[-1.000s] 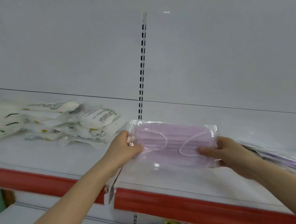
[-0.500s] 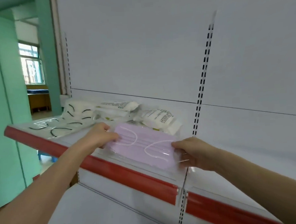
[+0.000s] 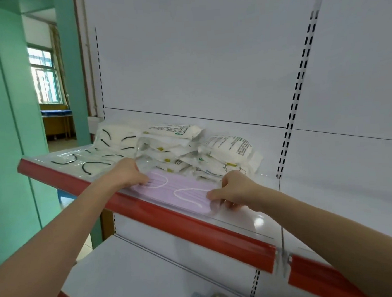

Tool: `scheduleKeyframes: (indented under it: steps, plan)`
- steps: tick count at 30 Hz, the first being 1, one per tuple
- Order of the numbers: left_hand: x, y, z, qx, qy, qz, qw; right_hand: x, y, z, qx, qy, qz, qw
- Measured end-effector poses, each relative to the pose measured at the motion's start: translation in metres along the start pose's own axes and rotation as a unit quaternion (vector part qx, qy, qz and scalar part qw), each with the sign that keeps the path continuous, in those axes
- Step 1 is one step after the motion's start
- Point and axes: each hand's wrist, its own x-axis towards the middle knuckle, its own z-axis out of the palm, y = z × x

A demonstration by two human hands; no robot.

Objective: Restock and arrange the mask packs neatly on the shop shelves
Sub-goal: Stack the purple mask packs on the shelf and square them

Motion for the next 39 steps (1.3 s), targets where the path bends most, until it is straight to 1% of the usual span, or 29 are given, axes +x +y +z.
scheduleKeyframes:
  steps: [2, 3, 6, 8, 10, 12, 14, 16, 19, 26, 30, 33, 36, 39]
  plan:
    - [-0.003, 0.002, 0.001, 0.042, 0.017, 0.000, 0.999, 0.000, -0.001, 0.002, -0.041, 0.023, -0.011, 0.999]
    - [-0.006, 0.003, 0.000, 0.080, 0.031, 0.007, 0.996, 0.000, -0.002, 0.002, -0.059, 0.028, -0.014, 0.998]
    - [-0.012, 0.005, 0.001, 0.163, 0.101, 0.045, 0.980, -0.005, -0.002, -0.002, -0.134, 0.045, -0.030, 0.990]
    - [-0.021, 0.011, 0.006, 0.146, 0.174, 0.104, 0.968, -0.009, 0.000, -0.007, -0.187, 0.075, -0.052, 0.978]
    - [-0.036, 0.027, 0.014, 0.071, 0.205, 0.188, 0.958, -0.017, 0.004, -0.015, -0.240, 0.112, -0.080, 0.961]
    - [-0.056, 0.046, 0.026, 0.002, 0.182, 0.264, 0.947, -0.026, 0.011, -0.024, -0.282, 0.131, -0.095, 0.946]
    - [-0.077, 0.067, 0.039, -0.037, 0.141, 0.325, 0.934, -0.035, 0.022, -0.036, -0.302, 0.145, -0.087, 0.938]
    - [-0.094, 0.089, 0.058, -0.067, 0.098, 0.363, 0.924, -0.047, 0.037, -0.051, -0.309, 0.164, -0.070, 0.934]
    - [-0.121, 0.125, 0.088, -0.082, 0.038, 0.406, 0.910, -0.072, 0.062, -0.077, -0.311, 0.195, -0.045, 0.929]
    - [-0.176, 0.217, 0.148, -0.082, -0.050, 0.518, 0.850, -0.152, 0.124, -0.154, -0.293, 0.285, 0.045, 0.911]
    - [-0.210, 0.273, 0.178, -0.090, -0.077, 0.554, 0.824, -0.204, 0.160, -0.206, -0.268, 0.338, 0.079, 0.899]
    - [-0.235, 0.313, 0.199, -0.092, -0.083, 0.565, 0.816, -0.243, 0.187, -0.248, -0.259, 0.364, 0.100, 0.889]
    - [-0.257, 0.351, 0.218, -0.103, -0.079, 0.566, 0.814, -0.283, 0.213, -0.289, -0.281, 0.360, 0.113, 0.883]
    - [-0.274, 0.379, 0.236, -0.091, -0.077, 0.558, 0.821, -0.319, 0.241, -0.325, -0.296, 0.340, 0.131, 0.883]
